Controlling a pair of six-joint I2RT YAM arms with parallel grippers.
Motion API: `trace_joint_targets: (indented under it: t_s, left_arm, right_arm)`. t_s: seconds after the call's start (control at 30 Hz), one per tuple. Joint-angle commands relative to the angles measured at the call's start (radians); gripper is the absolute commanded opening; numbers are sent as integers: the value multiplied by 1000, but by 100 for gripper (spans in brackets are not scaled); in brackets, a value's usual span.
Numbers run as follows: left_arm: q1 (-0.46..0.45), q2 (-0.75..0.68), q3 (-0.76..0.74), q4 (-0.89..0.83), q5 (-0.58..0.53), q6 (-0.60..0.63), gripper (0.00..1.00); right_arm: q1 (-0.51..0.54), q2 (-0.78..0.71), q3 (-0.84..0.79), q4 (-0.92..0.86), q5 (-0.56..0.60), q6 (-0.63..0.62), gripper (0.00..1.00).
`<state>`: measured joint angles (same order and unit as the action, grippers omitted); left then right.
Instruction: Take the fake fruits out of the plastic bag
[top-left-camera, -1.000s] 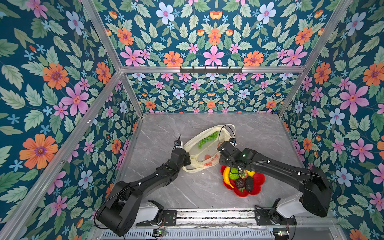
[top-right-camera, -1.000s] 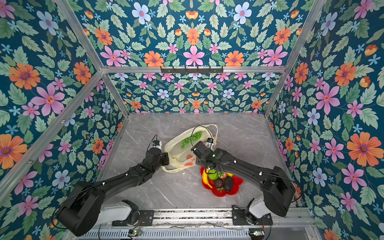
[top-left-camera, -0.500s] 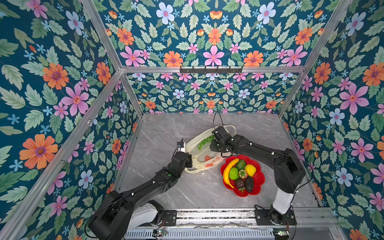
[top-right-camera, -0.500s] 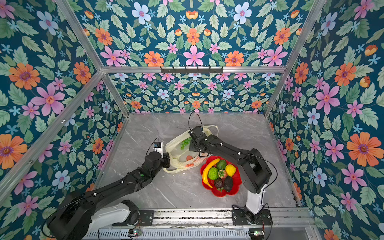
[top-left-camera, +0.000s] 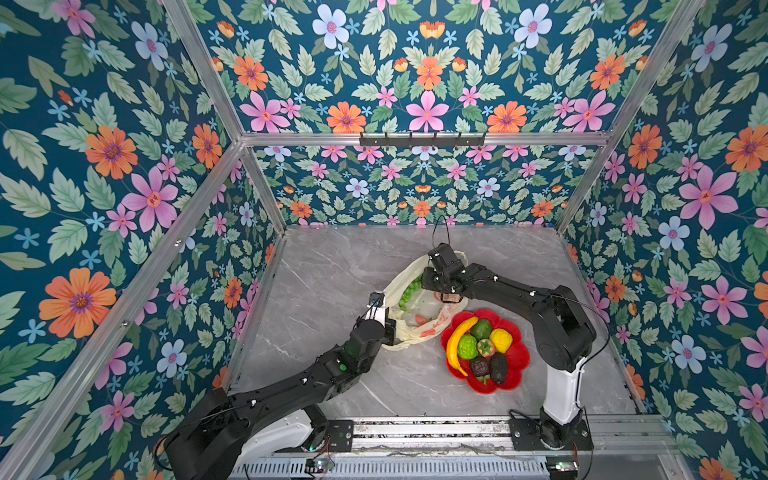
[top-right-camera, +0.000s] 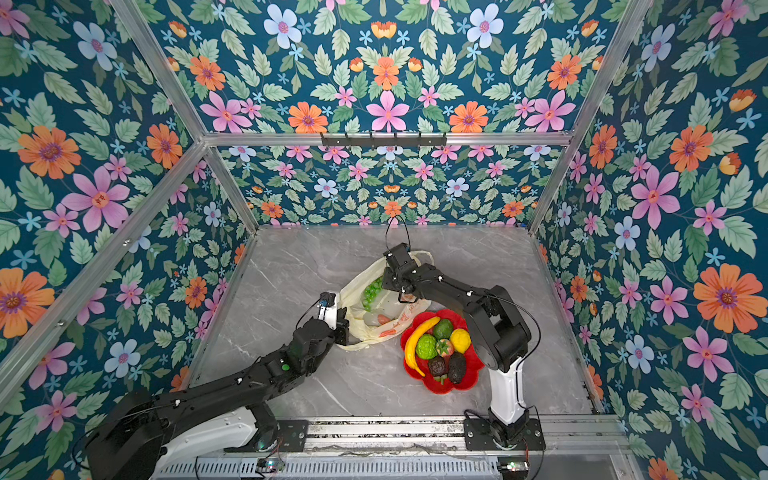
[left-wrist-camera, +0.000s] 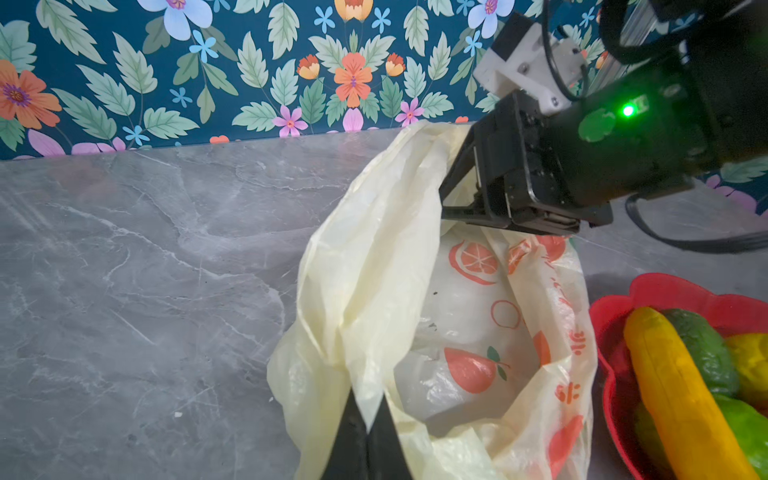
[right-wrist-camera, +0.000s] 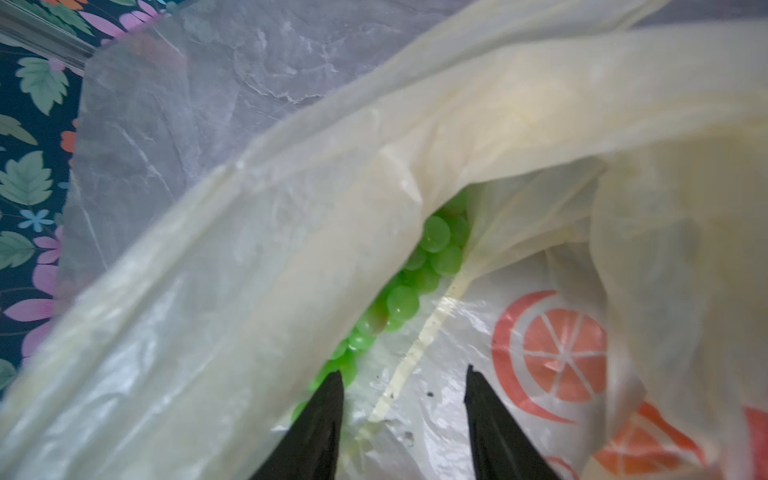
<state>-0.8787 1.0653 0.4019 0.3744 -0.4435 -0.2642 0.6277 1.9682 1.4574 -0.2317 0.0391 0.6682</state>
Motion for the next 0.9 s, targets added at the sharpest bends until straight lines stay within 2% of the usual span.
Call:
trace_joint_targets:
  t_s: [0.0, 0.1, 0.23, 0.43, 0.63, 0.87]
  left_arm:
    - [1, 13, 8, 25, -33, -9, 0]
    - [3, 21, 13, 14, -50, -21, 0]
    - [3, 26, 11, 17, -52, -26, 0]
    - [3, 26, 8, 23, -50, -25, 0]
    - [3, 28, 7, 26, -50, -27, 0]
    - [4, 60, 23, 12, -77, -37, 0]
  right_arm:
    - [3, 40, 46, 40, -38, -21, 50]
    - [3, 82, 96, 26, -24, -34, 50]
    - [2, 158, 208, -53, 54, -81, 51]
    - [1, 263, 370, -173, 155, -102, 63]
    - [-8, 367, 516, -284, 194, -83, 70]
    - [-16, 409, 582, -376, 193, -66, 69]
